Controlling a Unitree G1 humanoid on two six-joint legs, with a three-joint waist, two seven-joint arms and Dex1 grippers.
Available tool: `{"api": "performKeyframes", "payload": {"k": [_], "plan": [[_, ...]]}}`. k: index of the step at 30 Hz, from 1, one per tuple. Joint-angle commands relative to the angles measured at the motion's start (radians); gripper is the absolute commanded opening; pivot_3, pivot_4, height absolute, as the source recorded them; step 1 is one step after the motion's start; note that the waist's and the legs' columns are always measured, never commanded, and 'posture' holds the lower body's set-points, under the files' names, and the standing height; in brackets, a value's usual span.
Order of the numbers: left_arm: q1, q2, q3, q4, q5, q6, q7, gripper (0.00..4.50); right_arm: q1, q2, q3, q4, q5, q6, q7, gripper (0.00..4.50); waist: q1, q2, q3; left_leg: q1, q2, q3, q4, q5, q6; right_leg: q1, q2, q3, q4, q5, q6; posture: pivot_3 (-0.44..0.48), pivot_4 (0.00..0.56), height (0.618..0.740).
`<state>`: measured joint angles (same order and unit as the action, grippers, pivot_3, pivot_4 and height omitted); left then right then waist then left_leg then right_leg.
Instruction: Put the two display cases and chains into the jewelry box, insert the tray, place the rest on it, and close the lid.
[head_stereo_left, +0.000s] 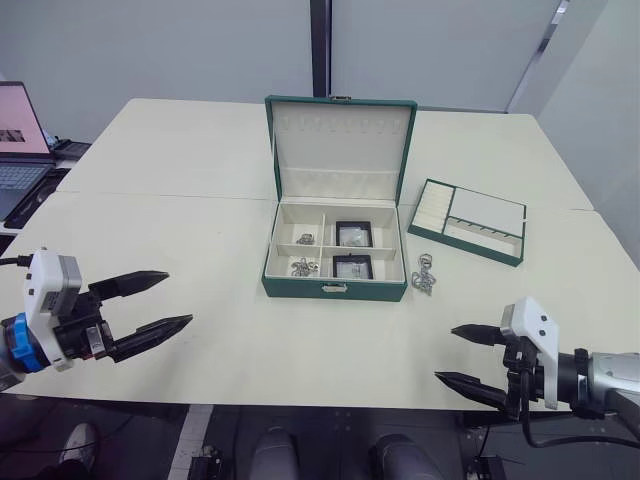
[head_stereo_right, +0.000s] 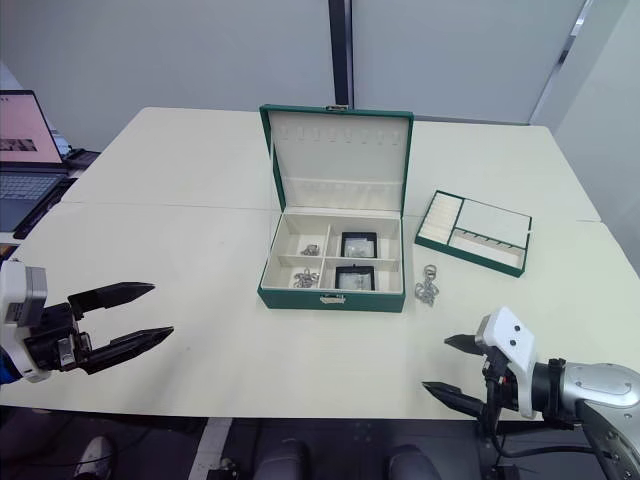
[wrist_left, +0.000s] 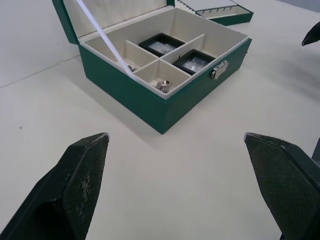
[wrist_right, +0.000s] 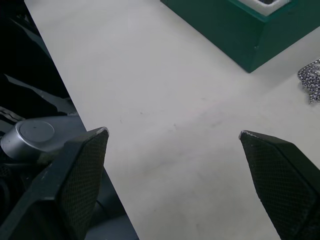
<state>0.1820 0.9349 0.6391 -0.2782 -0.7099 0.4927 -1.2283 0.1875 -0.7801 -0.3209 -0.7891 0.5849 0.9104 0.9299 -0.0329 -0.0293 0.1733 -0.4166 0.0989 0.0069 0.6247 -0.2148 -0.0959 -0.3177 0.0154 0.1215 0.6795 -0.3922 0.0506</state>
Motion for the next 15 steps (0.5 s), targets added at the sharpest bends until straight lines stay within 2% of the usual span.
{"api": "performKeyframes", "payload": {"k": [1, 4, 9, 15], "plan": [[-0.08, 0.03, -0.039, -0.073, -0.072, 0.034, 0.007, 4.5, -0.084, -0.021, -0.041, 0.036, 0.063, 0.018, -0.031, 4.44, 0.0, 0.0, 0.0, 0.0, 0.0, 0.0, 0.0, 0.0, 0.0, 0.0, 0.0, 0.0, 0.0, 0.0, 0.0, 0.0, 0.15, 0.74], [-0.164, 0.034, -0.075, -0.125, -0.136, 0.088, 0.046, 4.5, -0.15, -0.051, -0.046, 0.078, 0.102, 0.051, -0.043, 4.44, 0.001, 0.0, 0.0, 0.0, 0.0, 0.0, 0.001, 0.0, 0.0, 0.0, 0.0, 0.0, 0.0, 0.0, 0.0, 0.0, 0.15, 0.74], [-0.201, 0.053, -0.103, -0.181, -0.172, 0.132, 0.054, 4.5, -0.203, -0.088, -0.05, 0.119, 0.138, 0.071, -0.069, 4.44, 0.001, 0.0, 0.0, -0.001, 0.0, 0.0, 0.0, 0.0, 0.0, 0.002, 0.0, 0.0, 0.0, 0.0, 0.0, 0.0, 0.15, 0.74], [-0.263, 0.048, -0.145, -0.161, -0.176, 0.14, 0.069, 4.5, -0.369, -0.135, 0.048, 0.279, 0.081, 0.08, -0.119, 4.44, -0.001, 0.001, 0.0, 0.0, 0.0, 0.001, 0.001, 0.0, 0.0, 0.002, 0.0, 0.002, 0.001, 0.0, 0.0, 0.0, 0.15, 0.74]]}}
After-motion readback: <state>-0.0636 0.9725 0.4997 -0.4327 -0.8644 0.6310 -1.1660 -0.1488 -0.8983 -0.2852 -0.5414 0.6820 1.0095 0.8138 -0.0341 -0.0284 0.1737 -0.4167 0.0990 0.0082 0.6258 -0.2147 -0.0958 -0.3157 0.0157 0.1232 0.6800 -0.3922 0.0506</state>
